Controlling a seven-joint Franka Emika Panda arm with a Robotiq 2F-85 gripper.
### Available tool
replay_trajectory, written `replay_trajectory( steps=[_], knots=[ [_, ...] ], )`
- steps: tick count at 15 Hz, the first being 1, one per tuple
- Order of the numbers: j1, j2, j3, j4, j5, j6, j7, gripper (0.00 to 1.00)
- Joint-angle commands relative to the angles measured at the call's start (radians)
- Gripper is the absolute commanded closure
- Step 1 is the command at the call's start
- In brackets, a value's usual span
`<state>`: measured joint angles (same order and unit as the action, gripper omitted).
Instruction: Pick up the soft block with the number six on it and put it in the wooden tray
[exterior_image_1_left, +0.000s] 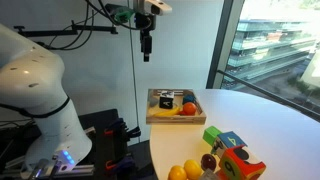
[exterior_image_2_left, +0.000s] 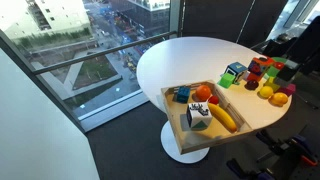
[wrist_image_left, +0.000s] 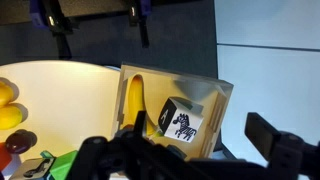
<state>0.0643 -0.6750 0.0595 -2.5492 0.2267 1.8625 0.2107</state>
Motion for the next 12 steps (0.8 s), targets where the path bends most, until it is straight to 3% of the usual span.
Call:
replay_trajectory(
  steps=[1,6,12],
  knots=[
    [-0.012,0.0,0.01,0.003,0.006,-0.004,-0.006,0.0],
    [-0.018,0.004,0.01,0.003,-0.004,-0.006,-0.005,0.0],
    [-0.083,0.041,0.003,-0.008,-0.098,0.007,0.004,0.0]
  ],
)
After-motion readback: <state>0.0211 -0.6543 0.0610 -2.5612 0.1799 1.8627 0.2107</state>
